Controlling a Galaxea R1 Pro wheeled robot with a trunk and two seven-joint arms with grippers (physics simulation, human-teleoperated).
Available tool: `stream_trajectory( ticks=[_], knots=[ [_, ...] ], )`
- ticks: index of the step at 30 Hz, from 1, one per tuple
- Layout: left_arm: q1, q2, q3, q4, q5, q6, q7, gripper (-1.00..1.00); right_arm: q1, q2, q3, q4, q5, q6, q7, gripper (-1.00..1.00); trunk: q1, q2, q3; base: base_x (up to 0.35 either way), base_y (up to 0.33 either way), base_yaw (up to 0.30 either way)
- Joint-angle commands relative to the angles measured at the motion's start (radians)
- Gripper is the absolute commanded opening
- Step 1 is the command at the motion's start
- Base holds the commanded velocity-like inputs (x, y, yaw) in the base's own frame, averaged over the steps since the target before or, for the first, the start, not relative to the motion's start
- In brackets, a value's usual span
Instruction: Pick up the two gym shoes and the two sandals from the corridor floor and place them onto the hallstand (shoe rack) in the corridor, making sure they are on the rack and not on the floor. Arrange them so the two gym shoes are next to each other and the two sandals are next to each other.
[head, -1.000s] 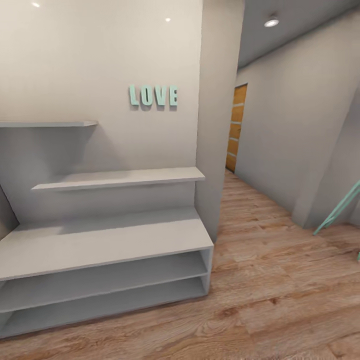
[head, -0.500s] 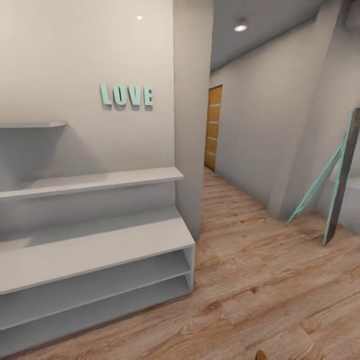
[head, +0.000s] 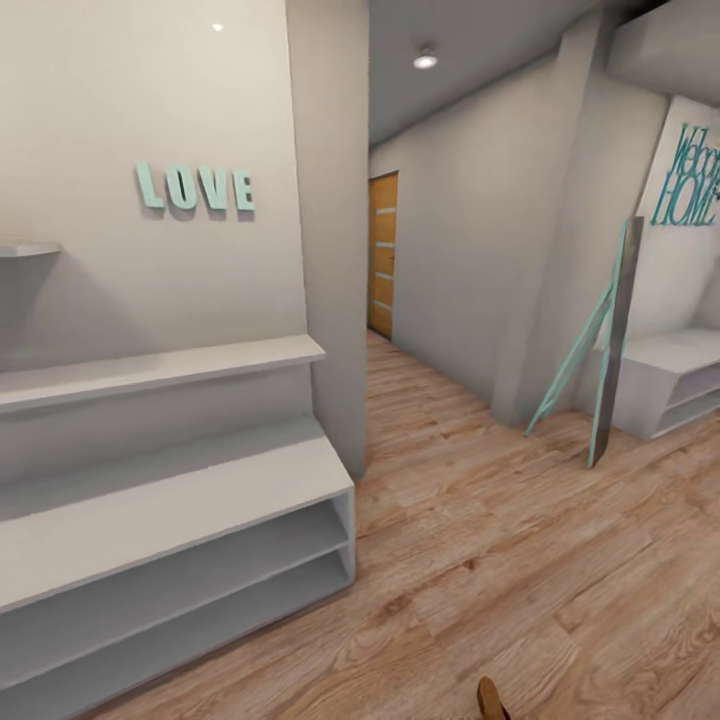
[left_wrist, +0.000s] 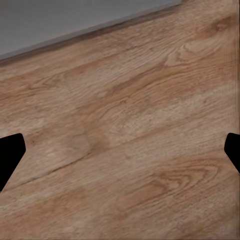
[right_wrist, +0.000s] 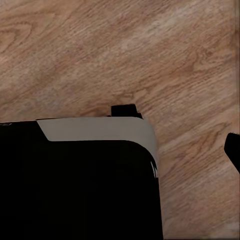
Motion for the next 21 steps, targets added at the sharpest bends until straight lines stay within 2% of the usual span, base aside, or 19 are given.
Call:
stream_trajectory(
  ticks=[1,4,5,10,11,12,14,15,21],
  knots=[
    [0.0,0.0,0.0,-0.001,0.005,-0.003,0.0,1.0,0.0,0.0,-0.004,-0.002,-0.001,-0.002,0.0,1.0,0.0,0.0,-0.001,0.0,0.0,-0.268],
    [-0.001,-0.002,-0.001,-0.013,0.004,-0.003,-0.001,1.0,0.0,0.0,-0.005,-0.003,-0.002,-0.002,0.0,1.0,0.0,0.0,-0.001,0.0,0.0,-0.268],
    [-0.001,-0.002,-0.001,-0.06,0.004,-0.003,-0.001,1.0,0.0,0.0,-0.007,-0.004,-0.002,-0.002,0.0,1.0,0.0,0.0,-0.001,0.0,0.0,-0.268],
    [-0.001,-0.003,-0.001,-0.112,0.008,-0.002,-0.002,1.0,0.0,0.0,-0.04,-0.005,-0.002,-0.002,0.0,1.0,0.0,0.0,-0.001,0.0,0.0,-0.268],
    [-0.001,-0.003,-0.001,-0.117,0.01,-0.003,-0.002,1.0,0.0,0.0,-0.063,-0.005,-0.002,-0.002,0.001,1.0,0.0,0.0,-0.001,0.0,0.0,-0.268],
    [-0.001,-0.002,0.001,-0.119,0.013,-0.003,-0.002,1.0,0.0,0.0,-0.135,-0.005,-0.002,-0.002,0.002,1.0,0.0,0.0,-0.001,0.0,0.0,-0.269],
    [-0.001,-0.002,0.001,-0.119,0.013,-0.002,-0.001,1.0,0.0,0.0,-0.161,-0.006,-0.002,-0.002,0.003,1.0,0.0,0.0,-0.001,0.0,0.0,-0.269],
    [-0.001,-0.001,0.002,-0.116,0.014,-0.002,-0.001,1.0,0.0,0.0,-0.192,-0.006,-0.001,-0.002,0.004,1.0,0.0,0.0,-0.001,0.0,0.0,-0.27],
    [0.0,-0.001,0.001,-0.09,0.013,-0.004,0.0,1.0,0.0,0.0,-0.221,-0.006,-0.001,-0.002,0.003,1.0,0.0,0.0,-0.001,0.0,0.0,-0.272]
  ],
)
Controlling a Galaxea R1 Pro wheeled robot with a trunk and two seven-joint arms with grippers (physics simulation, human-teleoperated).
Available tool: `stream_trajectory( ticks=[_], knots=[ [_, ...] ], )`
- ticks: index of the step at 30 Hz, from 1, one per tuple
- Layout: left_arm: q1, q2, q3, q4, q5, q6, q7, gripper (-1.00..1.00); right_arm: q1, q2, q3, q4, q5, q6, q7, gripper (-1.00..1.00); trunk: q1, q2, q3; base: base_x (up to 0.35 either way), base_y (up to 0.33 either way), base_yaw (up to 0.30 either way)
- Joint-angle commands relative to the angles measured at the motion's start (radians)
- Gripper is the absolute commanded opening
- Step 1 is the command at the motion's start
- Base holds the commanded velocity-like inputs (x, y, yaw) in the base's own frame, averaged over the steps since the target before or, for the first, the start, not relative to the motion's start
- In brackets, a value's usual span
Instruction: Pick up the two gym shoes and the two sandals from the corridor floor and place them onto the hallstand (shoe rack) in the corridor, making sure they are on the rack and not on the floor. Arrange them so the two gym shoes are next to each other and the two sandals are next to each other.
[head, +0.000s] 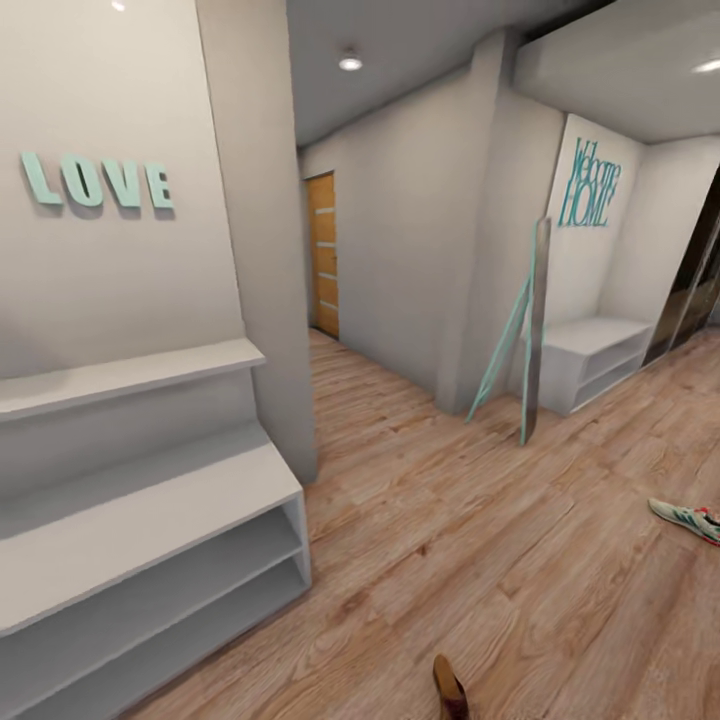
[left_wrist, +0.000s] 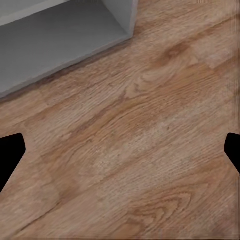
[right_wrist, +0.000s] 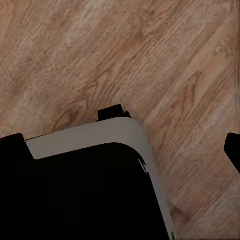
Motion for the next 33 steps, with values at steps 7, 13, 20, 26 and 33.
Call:
stream_trajectory(
  ticks=[7,13,20,26,33],
  knots=[
    [-0.001,0.0,0.0,0.032,0.006,-0.037,0.0,1.0,0.0,0.002,-0.006,-0.001,-0.001,-0.002,-0.001,1.0,0.0,0.0,-0.001,0.0,0.0,-0.272],
    [-0.001,0.0,0.0,0.034,0.005,-0.04,0.0,1.0,0.0,0.002,-0.006,-0.001,-0.001,-0.002,-0.001,1.0,0.0,0.0,-0.001,0.002,0.0,-0.272],
    [0.0,0.0,0.0,0.034,0.004,-0.04,0.0,1.0,0.0,0.003,-0.006,0.0,-0.001,-0.002,-0.001,1.0,0.0,0.0,-0.001,0.104,0.0,-0.272],
    [-0.001,0.0,0.0,0.034,0.003,-0.04,0.0,1.0,0.0,0.003,-0.006,0.0,-0.001,-0.002,-0.001,1.0,0.0,0.0,-0.001,0.206,-0.01,-0.272],
    [-0.001,0.0,0.0,0.034,0.002,-0.04,0.0,1.0,0.0,0.003,-0.006,0.001,-0.001,-0.002,-0.001,1.0,0.0,0.0,-0.001,0.238,-0.165,-0.272]
  ],
)
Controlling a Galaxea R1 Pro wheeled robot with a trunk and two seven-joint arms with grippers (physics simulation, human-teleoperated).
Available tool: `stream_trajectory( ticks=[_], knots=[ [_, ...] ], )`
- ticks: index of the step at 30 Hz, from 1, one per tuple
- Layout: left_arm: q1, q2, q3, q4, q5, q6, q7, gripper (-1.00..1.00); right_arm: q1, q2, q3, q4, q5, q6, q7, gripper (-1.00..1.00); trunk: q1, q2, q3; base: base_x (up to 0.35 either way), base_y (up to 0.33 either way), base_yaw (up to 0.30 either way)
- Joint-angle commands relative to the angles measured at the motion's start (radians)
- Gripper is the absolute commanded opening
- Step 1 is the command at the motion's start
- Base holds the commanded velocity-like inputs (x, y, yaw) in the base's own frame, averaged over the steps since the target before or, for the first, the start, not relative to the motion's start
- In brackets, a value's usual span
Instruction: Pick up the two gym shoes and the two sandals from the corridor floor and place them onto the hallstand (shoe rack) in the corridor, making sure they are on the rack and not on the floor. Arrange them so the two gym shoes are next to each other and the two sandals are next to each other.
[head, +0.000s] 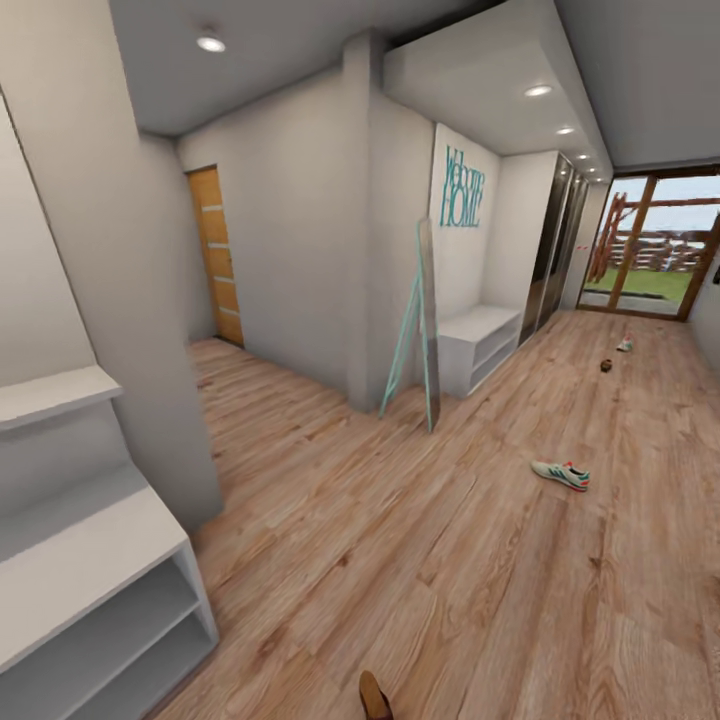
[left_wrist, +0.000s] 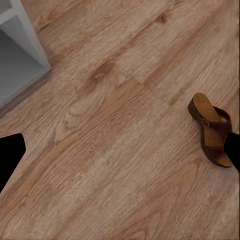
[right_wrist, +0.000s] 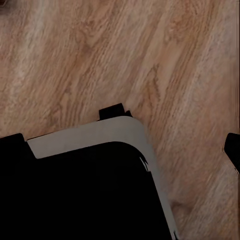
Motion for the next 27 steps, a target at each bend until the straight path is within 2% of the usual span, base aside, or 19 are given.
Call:
stream_trajectory(
  ticks=[1,27],
  knots=[
    [0.0,0.0,0.0,0.0,0.006,-0.003,0.0,1.0,0.0,0.0,-0.001,-0.001,-0.001,-0.002,-0.001,1.0,0.0,0.0,-0.001,0.228,-0.207,-0.272],
    [0.0,0.0,0.0,0.0,0.006,-0.003,0.0,1.0,0.0,0.0,-0.001,-0.001,-0.001,-0.002,-0.001,1.0,0.0,0.0,-0.001,0.045,-0.038,-0.272]
  ],
)
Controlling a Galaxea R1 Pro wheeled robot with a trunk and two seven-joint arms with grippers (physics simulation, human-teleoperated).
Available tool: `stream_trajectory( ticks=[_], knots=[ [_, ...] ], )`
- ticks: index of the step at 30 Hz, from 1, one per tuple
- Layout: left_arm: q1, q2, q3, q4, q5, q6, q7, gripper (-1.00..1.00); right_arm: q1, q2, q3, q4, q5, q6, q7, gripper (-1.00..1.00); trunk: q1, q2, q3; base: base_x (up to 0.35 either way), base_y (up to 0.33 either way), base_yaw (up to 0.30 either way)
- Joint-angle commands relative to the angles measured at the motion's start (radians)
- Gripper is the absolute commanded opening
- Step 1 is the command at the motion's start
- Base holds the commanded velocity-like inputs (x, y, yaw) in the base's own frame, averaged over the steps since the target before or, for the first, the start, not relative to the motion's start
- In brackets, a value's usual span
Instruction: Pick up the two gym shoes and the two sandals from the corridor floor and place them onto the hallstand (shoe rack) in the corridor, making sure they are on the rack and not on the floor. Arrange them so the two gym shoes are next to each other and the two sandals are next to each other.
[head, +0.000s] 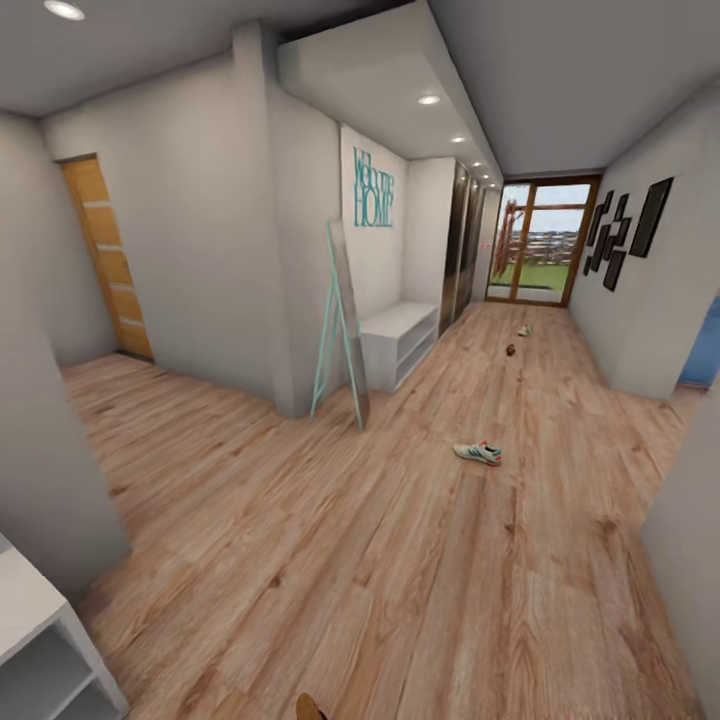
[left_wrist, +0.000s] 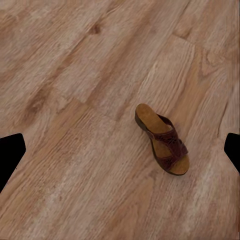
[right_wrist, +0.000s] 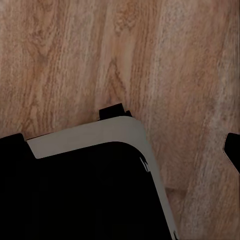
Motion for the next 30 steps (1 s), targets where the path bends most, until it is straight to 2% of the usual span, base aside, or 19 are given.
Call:
stream_trajectory(
  ticks=[1,9,30],
  knots=[
    [0.0,0.0,0.0,0.0,0.006,-0.003,0.0,1.0,0.0,0.001,-0.001,-0.001,-0.001,-0.002,-0.001,1.0,0.0,0.0,-0.001,0.203,-0.189,-0.272],
    [0.0,0.0,0.0,0.0,0.006,-0.003,0.0,1.0,0.0,0.0,-0.001,-0.001,-0.001,-0.002,-0.001,1.0,0.0,0.0,-0.001,0.153,-0.144,-0.259],
    [0.0,0.0,0.0,0.0,0.005,-0.003,0.0,1.0,0.0,0.0,-0.001,-0.001,-0.001,-0.002,-0.001,1.0,0.0,0.0,-0.001,0.006,-0.006,-0.243]
  ],
)
